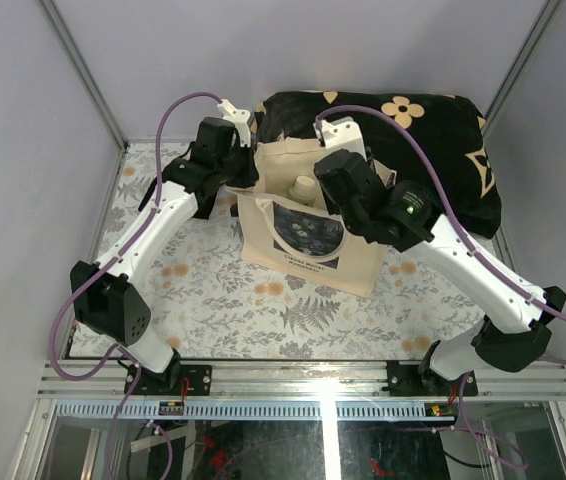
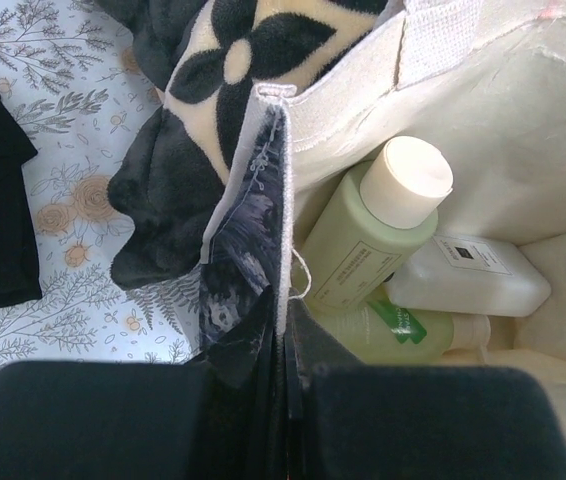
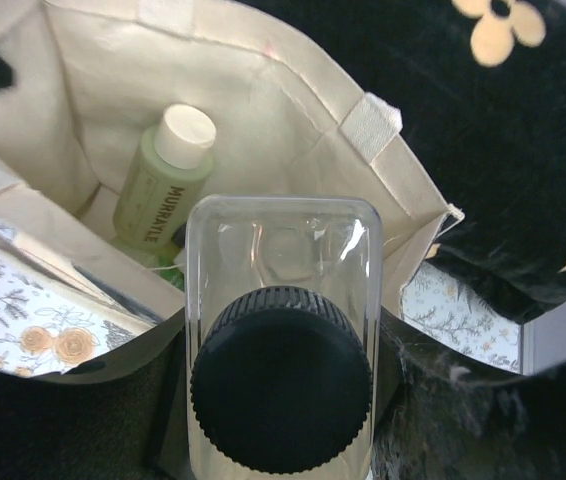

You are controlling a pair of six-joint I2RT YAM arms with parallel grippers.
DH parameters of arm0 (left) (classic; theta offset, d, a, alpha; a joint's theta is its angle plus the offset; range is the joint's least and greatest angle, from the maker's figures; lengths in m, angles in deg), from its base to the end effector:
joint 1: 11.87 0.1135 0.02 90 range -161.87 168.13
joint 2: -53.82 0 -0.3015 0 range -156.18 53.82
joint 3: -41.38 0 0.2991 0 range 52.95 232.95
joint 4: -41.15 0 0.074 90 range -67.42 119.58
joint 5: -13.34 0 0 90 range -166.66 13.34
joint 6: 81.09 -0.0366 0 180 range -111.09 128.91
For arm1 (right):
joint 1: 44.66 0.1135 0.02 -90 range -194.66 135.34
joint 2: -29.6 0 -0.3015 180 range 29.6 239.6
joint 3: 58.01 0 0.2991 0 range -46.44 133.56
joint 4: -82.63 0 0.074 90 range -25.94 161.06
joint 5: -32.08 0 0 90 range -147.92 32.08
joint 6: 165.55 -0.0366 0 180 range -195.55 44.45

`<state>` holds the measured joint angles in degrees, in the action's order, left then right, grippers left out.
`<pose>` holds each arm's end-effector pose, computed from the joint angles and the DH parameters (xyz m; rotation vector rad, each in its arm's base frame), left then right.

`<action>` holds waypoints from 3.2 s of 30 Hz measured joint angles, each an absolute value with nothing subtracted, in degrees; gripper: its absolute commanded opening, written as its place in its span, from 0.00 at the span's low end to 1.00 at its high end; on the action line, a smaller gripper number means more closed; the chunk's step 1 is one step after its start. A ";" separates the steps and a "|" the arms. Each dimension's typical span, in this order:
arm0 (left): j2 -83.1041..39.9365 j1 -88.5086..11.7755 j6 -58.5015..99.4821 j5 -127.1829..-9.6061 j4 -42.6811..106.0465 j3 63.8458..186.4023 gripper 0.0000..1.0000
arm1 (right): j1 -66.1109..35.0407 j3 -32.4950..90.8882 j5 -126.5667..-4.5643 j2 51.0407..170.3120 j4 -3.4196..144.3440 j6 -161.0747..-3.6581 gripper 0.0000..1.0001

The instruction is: Place the personal care products into the canvas bag

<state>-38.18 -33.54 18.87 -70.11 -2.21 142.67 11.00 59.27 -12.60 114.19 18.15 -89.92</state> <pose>0.3861 -0.1579 0.4013 0.2900 2.1752 -0.4381 0.2066 0.2562 0.5227 -0.2566 1.9335 -0.0427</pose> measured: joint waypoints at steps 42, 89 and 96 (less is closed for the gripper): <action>-38.84 -33.56 18.19 -68.86 -2.08 143.21 0.00 | -7.36 36.56 -32.06 120.01 28.01 -98.08 0.90; -28.04 -27.46 17.16 -84.19 -4.86 152.28 1.00 | -23.06 84.63 -41.43 139.70 20.88 -82.19 0.99; -26.25 -20.38 17.27 -81.72 -3.30 141.42 1.00 | -39.16 75.36 -47.49 138.83 26.28 -81.42 0.99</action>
